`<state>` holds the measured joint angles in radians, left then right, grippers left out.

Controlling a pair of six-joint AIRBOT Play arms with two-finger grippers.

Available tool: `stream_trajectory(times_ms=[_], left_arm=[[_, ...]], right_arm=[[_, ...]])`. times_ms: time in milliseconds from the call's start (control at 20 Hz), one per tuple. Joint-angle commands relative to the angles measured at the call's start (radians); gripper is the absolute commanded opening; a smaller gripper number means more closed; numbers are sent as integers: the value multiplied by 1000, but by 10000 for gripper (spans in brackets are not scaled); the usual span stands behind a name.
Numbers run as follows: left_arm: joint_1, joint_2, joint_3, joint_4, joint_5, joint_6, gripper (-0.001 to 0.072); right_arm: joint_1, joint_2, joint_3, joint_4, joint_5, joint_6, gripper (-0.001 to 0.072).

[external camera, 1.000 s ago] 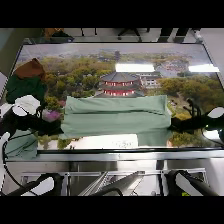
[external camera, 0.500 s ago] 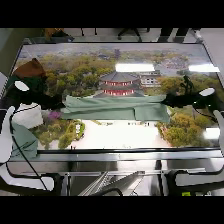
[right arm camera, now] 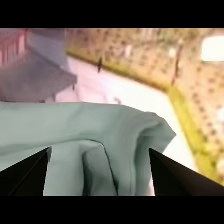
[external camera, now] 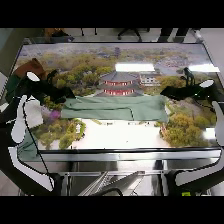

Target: Fold the shirts.

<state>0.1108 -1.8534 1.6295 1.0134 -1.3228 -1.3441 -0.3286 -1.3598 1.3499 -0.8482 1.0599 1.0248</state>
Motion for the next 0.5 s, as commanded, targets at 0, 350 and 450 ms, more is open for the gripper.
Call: stream_trajectory(times_ms=[0, 350, 450], left_arm=[[-1, -14, 126, -2, -82, -29, 671], [42, -14, 286, -3, -229, -117, 671], [42, -13, 301, -5, -252, -124, 671]], right_arm=[[-71, -26, 30, -30, 145, 26, 698], [-79, -159, 30, 8, 251, -7, 698], [-75, -188, 30, 15, 270, -11, 698]])
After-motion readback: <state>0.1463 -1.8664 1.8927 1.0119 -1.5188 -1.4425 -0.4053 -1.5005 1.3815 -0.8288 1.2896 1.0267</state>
